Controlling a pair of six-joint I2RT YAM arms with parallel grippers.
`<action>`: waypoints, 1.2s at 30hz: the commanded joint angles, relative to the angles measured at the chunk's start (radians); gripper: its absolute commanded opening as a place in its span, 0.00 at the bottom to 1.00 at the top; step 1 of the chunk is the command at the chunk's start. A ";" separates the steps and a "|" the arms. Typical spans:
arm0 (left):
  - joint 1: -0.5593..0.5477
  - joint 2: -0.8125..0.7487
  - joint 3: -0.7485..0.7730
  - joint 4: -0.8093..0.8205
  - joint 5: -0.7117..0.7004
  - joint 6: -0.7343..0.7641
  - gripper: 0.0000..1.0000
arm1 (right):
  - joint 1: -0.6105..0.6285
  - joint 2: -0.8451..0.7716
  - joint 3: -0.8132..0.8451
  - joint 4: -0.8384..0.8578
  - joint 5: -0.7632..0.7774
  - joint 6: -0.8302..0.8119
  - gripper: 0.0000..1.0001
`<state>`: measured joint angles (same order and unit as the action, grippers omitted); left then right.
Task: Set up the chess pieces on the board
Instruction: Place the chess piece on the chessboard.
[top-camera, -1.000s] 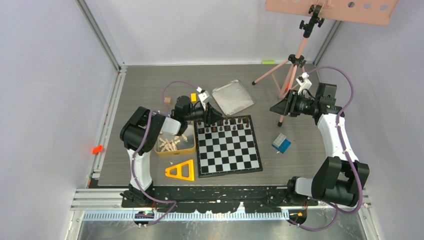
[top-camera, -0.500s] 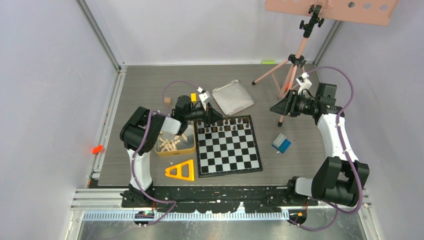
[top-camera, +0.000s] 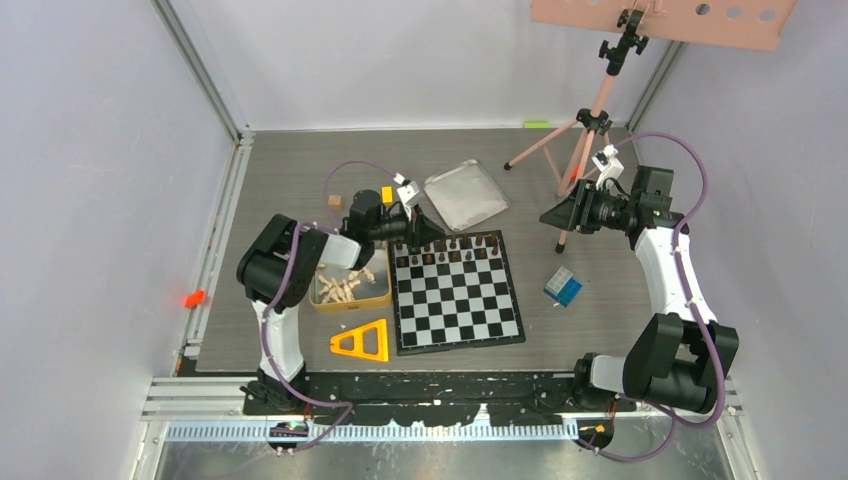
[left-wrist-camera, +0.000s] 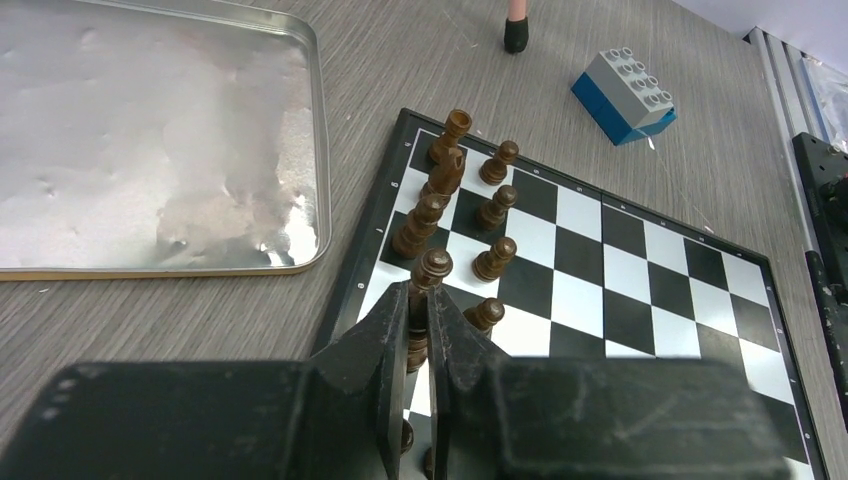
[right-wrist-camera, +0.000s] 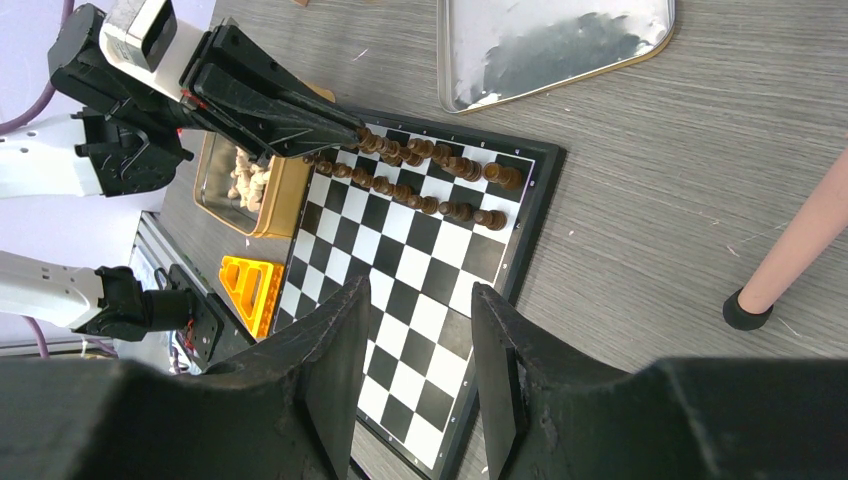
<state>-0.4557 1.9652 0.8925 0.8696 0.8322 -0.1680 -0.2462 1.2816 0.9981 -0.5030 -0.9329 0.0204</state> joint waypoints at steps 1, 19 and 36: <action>0.003 -0.056 -0.013 0.013 -0.006 0.034 0.07 | -0.001 -0.011 0.004 0.015 -0.014 -0.016 0.48; 0.002 -0.078 -0.016 0.002 -0.056 0.071 0.04 | -0.001 -0.014 0.001 0.018 -0.018 -0.016 0.48; 0.002 -0.068 -0.008 -0.034 -0.054 0.096 0.27 | 0.000 -0.015 0.000 0.017 -0.018 -0.016 0.48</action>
<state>-0.4557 1.9259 0.8680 0.8253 0.7853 -0.0929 -0.2462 1.2816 0.9974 -0.5030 -0.9337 0.0204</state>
